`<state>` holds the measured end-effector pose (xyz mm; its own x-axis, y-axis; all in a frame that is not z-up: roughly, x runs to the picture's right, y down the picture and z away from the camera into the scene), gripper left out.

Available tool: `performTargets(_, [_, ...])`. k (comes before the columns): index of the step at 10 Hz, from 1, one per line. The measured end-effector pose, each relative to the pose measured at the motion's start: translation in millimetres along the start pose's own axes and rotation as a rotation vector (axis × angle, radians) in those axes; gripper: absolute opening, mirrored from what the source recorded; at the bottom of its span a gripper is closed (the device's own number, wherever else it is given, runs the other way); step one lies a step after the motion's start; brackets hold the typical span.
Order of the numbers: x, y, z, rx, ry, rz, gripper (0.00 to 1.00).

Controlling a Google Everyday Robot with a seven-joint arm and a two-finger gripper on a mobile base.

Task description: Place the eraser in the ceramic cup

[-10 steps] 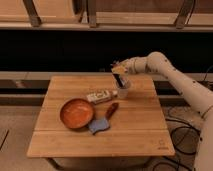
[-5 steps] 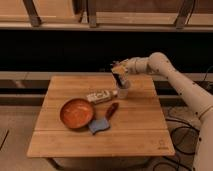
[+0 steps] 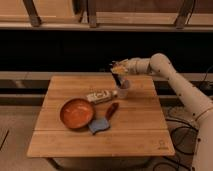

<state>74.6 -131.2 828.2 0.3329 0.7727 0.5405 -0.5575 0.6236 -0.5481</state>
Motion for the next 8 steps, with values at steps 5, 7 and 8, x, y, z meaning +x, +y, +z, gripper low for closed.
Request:
performTargets(5, [8.4,-8.7,-6.8,0.019,-0.013,0.021,0.8])
performTargets(7, [12.6,-8.2,-8.1,0.02,-0.011,0.031,0.8])
performTargets(8, [14.2,-8.0,-8.6,0.021,-0.012,0.037,0.8])
